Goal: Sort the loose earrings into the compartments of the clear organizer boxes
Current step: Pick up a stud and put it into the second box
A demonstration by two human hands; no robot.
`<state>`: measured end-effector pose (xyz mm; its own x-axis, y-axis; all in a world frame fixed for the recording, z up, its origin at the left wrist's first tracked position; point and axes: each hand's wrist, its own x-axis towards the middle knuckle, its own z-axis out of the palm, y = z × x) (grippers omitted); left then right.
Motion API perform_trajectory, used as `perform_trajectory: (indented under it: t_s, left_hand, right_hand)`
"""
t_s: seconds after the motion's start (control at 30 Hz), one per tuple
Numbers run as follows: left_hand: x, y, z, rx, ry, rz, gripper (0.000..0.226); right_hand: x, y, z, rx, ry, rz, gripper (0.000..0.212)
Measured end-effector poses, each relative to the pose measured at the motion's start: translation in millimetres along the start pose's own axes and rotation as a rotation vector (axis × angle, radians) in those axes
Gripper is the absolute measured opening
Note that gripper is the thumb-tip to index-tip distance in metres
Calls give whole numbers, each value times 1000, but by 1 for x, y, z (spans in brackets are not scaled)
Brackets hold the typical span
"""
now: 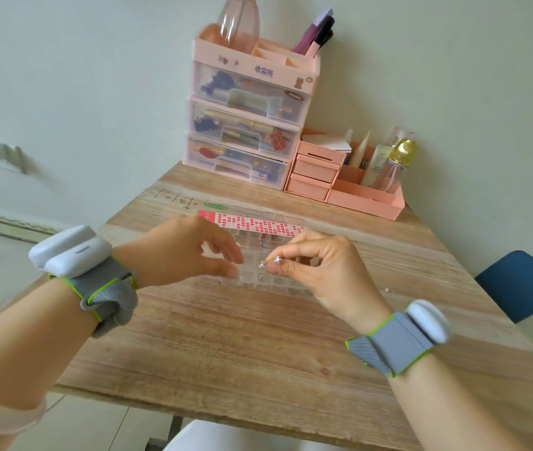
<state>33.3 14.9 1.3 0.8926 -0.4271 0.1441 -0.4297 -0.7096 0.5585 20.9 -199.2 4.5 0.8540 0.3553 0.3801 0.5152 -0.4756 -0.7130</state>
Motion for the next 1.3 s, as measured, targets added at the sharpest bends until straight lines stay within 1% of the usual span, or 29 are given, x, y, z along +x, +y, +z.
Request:
perform_trajectory:
  t_s: [0.07, 0.2, 0.37, 0.5, 0.63, 0.73, 0.87, 0.97, 1.13, 1.2, 1.3]
  left_hand:
    - [0, -1, 4, 51, -12, 5, 22]
    - [1, -1, 7, 35, 80, 22, 15]
    - [7, -1, 7, 36, 131, 18, 11]
    - [11, -3, 6, 27, 143, -25, 10]
    - [12, -3, 5, 2, 123, -53, 8]
    - [13, -3, 4, -23, 116, -68, 8]
    - [13, -4, 3, -33, 112, -81, 7]
    - [14, -3, 3, -37, 107, -81, 7]
    - [13, -3, 4, -52, 101, -84, 6]
    - [13, -3, 3, -46, 101, -86, 6]
    - [13, -2, 3, -43, 103, -91, 6]
  right_hand:
    - [3, -1, 7, -74, -6, 21, 8]
    - [5, -3, 19, -212, -11, 59, 10]
    - [7, -9, 31, -430, 6, 15, 5]
    - [9, -16, 38, -587, -46, -5, 11]
    - [13, -21, 43, -654, -61, 36, 15]
    - [15, -25, 42, -715, -83, 30, 15]
    - [14, -27, 37, -687, -118, 65, 18]
    - [13, -25, 34, -652, -116, 95, 16]
    - [12, -19, 30, -630, -80, 78, 12]
    - [11, -18, 28, -577, -75, 75, 14]
    - [10, -19, 26, -560, -135, 70, 21]
